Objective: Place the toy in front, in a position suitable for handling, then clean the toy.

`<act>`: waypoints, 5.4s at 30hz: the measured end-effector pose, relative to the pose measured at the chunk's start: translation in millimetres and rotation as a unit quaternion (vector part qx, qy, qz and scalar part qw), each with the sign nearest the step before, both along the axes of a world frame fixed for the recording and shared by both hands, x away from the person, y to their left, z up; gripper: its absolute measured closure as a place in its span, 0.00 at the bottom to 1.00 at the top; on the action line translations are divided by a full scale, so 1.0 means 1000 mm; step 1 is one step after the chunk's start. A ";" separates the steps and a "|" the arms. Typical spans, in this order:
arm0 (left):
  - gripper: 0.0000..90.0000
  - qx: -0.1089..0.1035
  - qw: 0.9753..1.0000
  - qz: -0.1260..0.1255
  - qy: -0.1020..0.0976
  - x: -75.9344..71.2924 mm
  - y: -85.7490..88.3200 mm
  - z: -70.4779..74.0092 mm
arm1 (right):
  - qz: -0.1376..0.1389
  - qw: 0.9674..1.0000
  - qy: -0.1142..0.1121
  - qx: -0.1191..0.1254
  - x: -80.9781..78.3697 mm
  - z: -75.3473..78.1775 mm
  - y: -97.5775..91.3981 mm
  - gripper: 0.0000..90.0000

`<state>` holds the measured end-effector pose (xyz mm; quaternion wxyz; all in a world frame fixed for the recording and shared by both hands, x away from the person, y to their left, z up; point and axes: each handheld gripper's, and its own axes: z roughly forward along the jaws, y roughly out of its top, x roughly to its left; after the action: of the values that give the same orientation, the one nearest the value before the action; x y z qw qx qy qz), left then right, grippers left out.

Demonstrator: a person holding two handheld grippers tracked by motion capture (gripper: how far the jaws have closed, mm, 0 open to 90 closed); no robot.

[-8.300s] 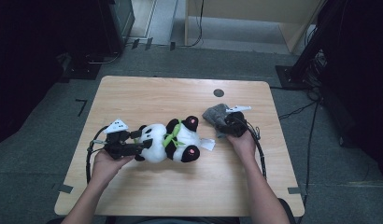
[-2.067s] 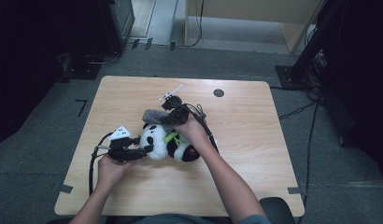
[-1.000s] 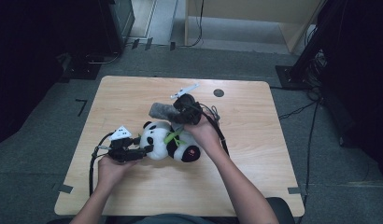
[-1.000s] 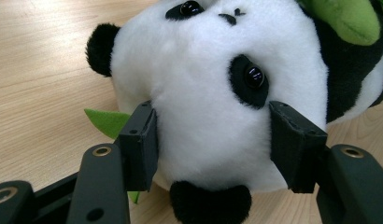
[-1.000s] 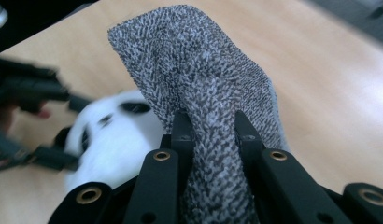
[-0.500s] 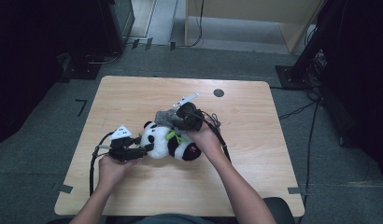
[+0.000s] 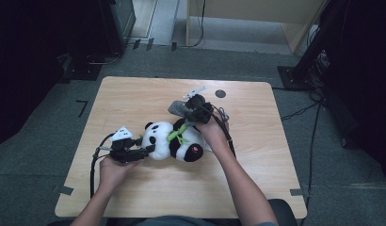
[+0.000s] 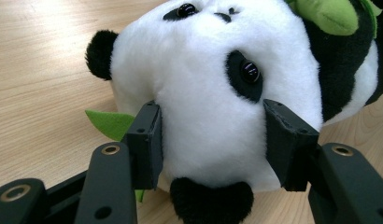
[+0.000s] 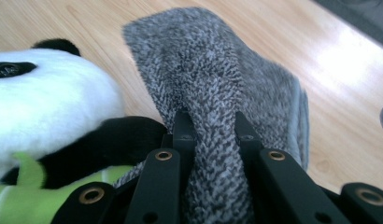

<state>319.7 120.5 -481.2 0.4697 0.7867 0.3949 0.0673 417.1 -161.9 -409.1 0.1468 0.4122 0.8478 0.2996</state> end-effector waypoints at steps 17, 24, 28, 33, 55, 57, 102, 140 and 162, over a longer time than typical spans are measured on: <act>0.49 0.007 1.000 -0.003 -0.005 0.000 0.001 -0.001 | 0.083 0.996 -0.002 0.035 -0.041 0.017 0.036 0.87; 0.49 0.002 1.000 -0.004 -0.005 0.000 0.001 -0.001 | 0.072 0.995 0.020 0.071 -0.034 -0.004 0.022 0.86; 0.49 -0.003 1.000 -0.002 -0.004 0.001 0.001 -0.001 | 0.064 0.995 0.019 0.074 -0.030 -0.003 0.016 0.86; 0.49 -0.010 1.000 0.002 -0.001 0.002 0.001 -0.001 | 0.050 0.996 0.007 0.071 -0.022 -0.004 0.010 0.87; 0.49 0.002 1.000 -0.003 -0.004 0.001 0.001 -0.001 | -0.028 0.990 -0.048 0.127 -0.015 0.043 -0.054 0.86; 0.49 0.003 1.000 -0.003 -0.003 0.000 0.001 -0.001 | -0.032 0.990 -0.063 0.125 -0.018 0.049 -0.063 0.86; 0.48 -0.001 1.000 -0.002 0.004 0.003 0.001 0.000 | -0.048 0.987 0.009 0.154 -0.042 -0.027 -0.107 0.86; 0.48 -0.003 1.000 -0.001 0.001 0.004 0.000 0.000 | -0.027 0.985 -0.019 0.171 -0.045 -0.019 -0.092 0.86; 0.48 0.004 1.000 -0.002 0.007 0.005 0.000 0.002 | -0.037 0.979 -0.070 0.189 -0.071 0.023 -0.105 0.86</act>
<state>324.3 120.4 -479.5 0.4640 0.7898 0.3963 0.0619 345.9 -267.1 -386.1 0.1362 0.4416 0.7477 0.4768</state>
